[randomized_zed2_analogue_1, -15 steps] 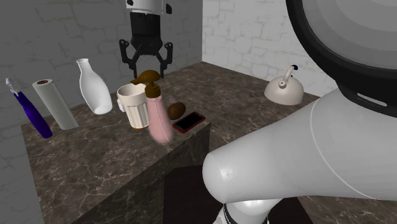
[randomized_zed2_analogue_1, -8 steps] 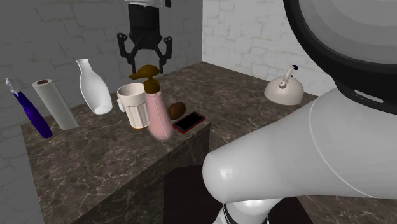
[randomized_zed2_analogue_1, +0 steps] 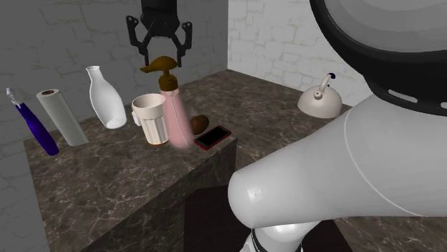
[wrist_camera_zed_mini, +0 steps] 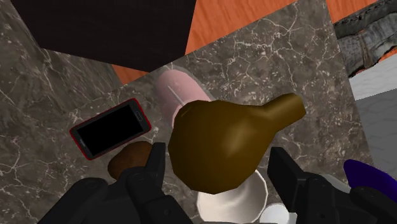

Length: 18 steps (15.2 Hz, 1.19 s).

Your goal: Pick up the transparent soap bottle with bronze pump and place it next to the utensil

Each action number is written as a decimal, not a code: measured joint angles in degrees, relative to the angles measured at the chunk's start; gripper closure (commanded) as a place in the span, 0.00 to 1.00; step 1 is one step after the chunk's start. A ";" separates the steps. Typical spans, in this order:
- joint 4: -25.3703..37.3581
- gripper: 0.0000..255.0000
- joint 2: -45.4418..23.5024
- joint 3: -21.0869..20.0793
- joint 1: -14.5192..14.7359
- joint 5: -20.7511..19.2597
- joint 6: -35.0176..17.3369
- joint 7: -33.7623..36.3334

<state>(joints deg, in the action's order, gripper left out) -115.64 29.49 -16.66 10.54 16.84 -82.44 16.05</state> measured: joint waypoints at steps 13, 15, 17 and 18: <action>0.40 1.00 4.04 9.50 -2.62 -5.08 6.80 -10.26; -0.97 1.00 4.91 12.08 -3.40 -6.83 6.85 -13.51; -0.88 1.00 5.10 14.66 -4.17 -8.65 7.60 -16.62; -1.10 1.00 5.48 15.61 -4.45 -9.33 7.92 -17.78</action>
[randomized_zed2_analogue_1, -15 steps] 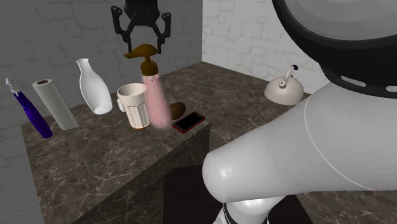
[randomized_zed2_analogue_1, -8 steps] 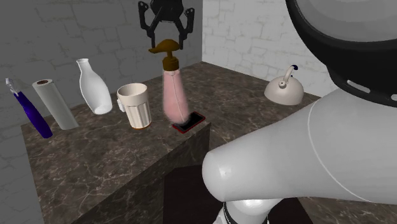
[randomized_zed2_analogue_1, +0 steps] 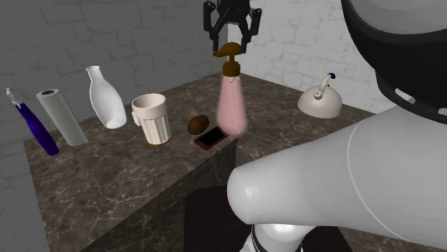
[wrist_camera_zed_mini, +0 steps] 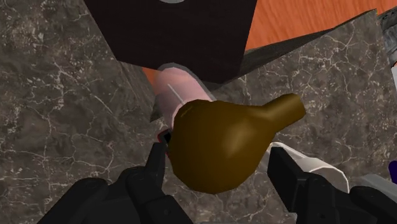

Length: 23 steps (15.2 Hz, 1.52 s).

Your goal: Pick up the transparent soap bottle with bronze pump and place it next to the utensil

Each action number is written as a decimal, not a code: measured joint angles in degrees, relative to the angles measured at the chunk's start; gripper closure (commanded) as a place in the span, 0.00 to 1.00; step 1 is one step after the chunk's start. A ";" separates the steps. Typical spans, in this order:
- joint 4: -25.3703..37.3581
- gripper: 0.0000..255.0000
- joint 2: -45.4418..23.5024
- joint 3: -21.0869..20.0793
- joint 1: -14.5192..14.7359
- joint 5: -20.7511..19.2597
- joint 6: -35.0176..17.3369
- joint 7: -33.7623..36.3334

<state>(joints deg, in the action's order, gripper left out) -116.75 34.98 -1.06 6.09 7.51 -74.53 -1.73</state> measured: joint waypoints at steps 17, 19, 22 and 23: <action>7.65 1.00 -6.59 20.30 -4.98 -13.35 1.71 -24.97; 8.67 1.00 -7.89 22.75 -5.54 -14.54 1.31 -28.07; 12.54 1.00 -11.52 26.72 -6.13 -15.63 1.33 -33.11; 13.68 1.00 -12.93 27.96 -6.24 -15.72 1.02 -34.63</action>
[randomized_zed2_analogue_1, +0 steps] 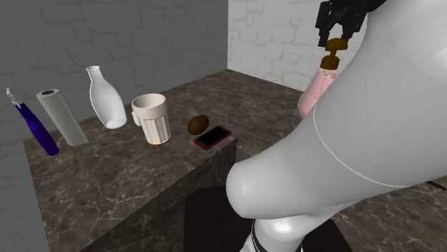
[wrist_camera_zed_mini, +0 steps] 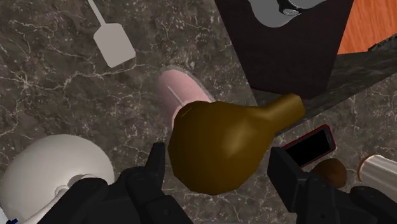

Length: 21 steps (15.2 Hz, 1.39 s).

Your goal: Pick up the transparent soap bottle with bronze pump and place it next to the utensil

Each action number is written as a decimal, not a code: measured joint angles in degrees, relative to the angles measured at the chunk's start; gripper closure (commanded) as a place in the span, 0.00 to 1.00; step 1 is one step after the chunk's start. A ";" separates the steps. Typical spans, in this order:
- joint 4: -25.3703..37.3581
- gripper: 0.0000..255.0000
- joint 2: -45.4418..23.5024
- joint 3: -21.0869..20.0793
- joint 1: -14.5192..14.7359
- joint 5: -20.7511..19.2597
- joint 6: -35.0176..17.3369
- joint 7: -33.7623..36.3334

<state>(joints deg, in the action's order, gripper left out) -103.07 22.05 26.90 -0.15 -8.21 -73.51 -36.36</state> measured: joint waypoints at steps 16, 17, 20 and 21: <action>32.83 1.00 -35.13 19.94 -12.65 14.01 3.31 -31.83; 32.70 1.00 -35.55 20.03 -13.08 14.23 2.86 -32.41; 29.59 1.00 -35.02 20.00 -12.65 13.80 0.17 -32.44; 28.06 1.00 -34.23 19.93 -12.03 13.27 -0.77 -32.00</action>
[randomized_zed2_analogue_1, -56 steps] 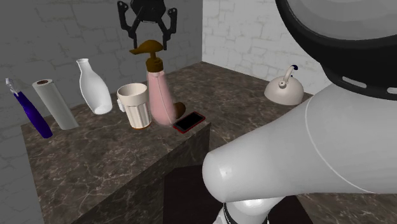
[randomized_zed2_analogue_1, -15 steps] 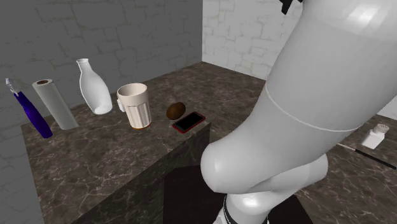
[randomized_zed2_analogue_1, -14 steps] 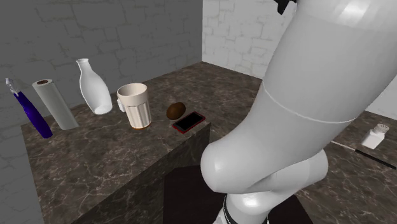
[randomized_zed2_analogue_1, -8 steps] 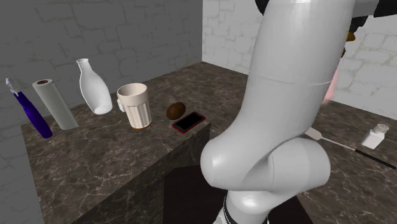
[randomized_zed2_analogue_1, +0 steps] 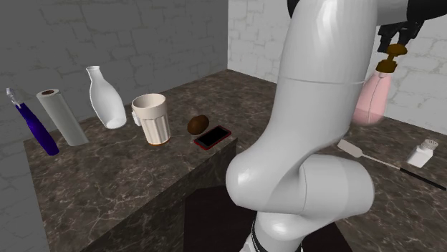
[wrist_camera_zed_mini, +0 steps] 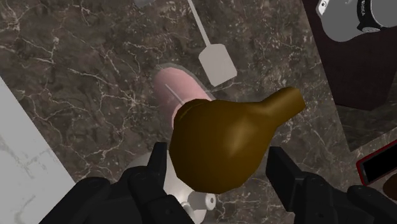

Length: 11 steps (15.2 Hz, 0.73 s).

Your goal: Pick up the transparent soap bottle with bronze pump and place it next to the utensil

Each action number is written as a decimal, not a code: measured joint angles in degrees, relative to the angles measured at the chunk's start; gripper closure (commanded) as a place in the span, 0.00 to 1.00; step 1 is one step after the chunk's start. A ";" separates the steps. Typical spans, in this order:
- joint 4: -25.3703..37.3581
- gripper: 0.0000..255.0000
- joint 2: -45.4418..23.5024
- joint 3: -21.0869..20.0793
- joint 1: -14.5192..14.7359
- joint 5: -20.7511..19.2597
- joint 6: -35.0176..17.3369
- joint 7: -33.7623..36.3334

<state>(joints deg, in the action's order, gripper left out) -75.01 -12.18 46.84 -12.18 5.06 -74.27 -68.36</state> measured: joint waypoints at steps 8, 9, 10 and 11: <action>-9.24 1.00 2.71 -0.35 1.97 -1.80 -7.25 1.45; -9.79 1.00 2.90 -0.36 2.08 -1.93 -7.65 1.52; -10.04 1.00 3.03 -0.37 2.13 -2.02 -7.81 1.57; -10.13 1.00 3.08 -0.37 2.15 -2.05 -7.89 1.58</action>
<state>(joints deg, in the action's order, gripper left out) -85.14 -9.10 46.47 -10.03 3.02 -82.16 -66.78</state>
